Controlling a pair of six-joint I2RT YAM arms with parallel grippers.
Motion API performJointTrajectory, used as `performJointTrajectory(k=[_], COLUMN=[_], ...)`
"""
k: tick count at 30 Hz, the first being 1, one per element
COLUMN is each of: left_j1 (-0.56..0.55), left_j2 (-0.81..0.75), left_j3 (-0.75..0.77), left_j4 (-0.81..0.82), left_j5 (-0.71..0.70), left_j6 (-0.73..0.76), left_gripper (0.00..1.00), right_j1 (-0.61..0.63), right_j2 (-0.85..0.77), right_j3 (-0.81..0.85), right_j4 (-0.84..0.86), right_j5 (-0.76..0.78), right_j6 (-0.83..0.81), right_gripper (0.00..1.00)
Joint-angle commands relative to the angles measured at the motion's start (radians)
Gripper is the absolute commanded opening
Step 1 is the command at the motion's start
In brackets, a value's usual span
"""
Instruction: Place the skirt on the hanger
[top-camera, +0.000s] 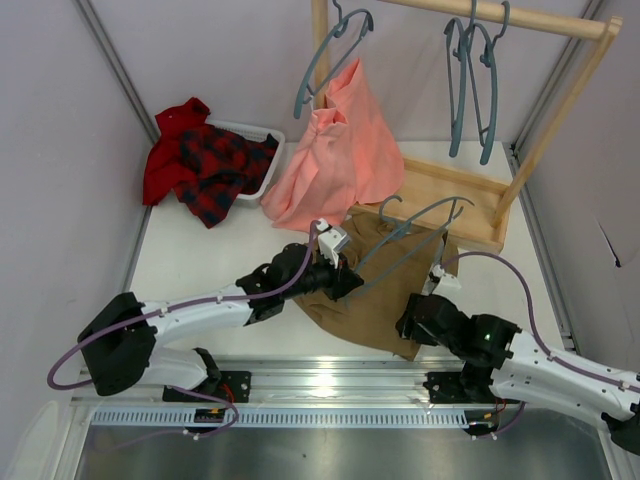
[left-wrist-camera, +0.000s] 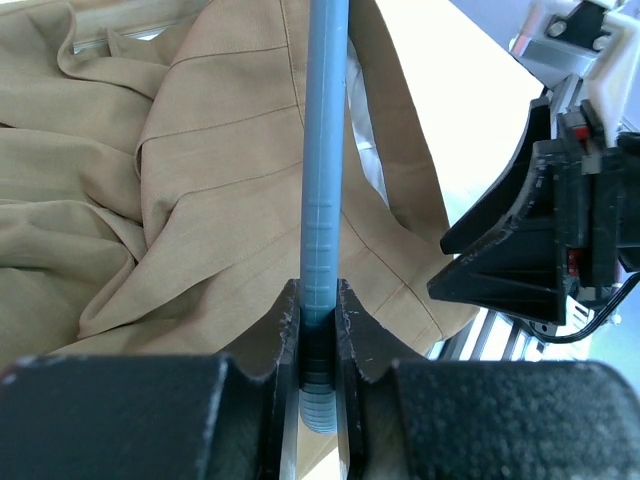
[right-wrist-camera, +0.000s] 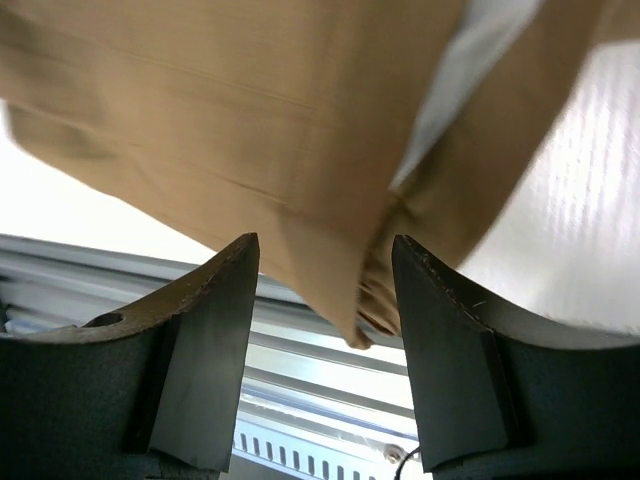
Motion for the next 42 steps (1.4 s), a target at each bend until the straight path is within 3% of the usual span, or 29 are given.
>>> performJointTrajectory(k=[1, 7, 13, 14, 15, 18, 24, 30, 36, 41, 42], left_j1=[0.007, 0.007, 0.007, 0.009, 0.009, 0.015, 0.026, 0.047, 0.064, 0.086, 0.089], left_j2=[-0.044, -0.032, -0.030, -0.029, -0.027, -0.021, -0.067, -0.138, -0.202, -0.238, -0.242], left_j3=[0.020, 0.028, 0.041, 0.047, 0.054, 0.095, 0.153, 0.190, 0.184, 0.146, 0.126], left_j4=[0.042, 0.045, 0.033, 0.023, 0.010, -0.065, -0.154, -0.260, -0.311, -0.359, -0.356], left_j5=[-0.010, -0.002, -0.011, -0.026, -0.037, -0.082, -0.128, -0.151, -0.175, -0.195, -0.192], left_j6=[0.000, -0.011, -0.012, -0.018, -0.023, -0.051, -0.063, -0.054, -0.040, -0.015, -0.015], left_gripper=[0.00, 0.00, 0.00, 0.00, 0.00, 0.00, 0.00, 0.00, 0.00, 0.00, 0.00], right_j1=[0.007, 0.007, 0.016, 0.018, 0.016, 0.033, 0.108, 0.165, 0.210, 0.239, 0.239], right_j2=[-0.002, -0.014, -0.013, -0.002, 0.013, 0.079, 0.252, 0.476, 0.601, 0.739, 0.756], right_j3=[0.005, -0.032, -0.069, -0.072, -0.068, -0.033, 0.021, 0.142, 0.215, 0.293, 0.320], right_j4=[-0.064, 0.003, 0.235, 0.260, 0.284, 0.390, 0.761, 0.870, 0.996, 0.984, 0.949], right_j5=[0.050, -0.001, -0.054, -0.064, -0.070, -0.088, -0.120, -0.148, -0.121, -0.085, -0.094], right_j6=[0.076, 0.092, 0.032, 0.029, 0.030, 0.011, -0.077, -0.135, -0.157, -0.177, -0.178], right_gripper=[0.61, 0.57, 0.25, 0.10, 0.01, 0.00, 0.00, 0.00, 0.00, 0.00, 0.05])
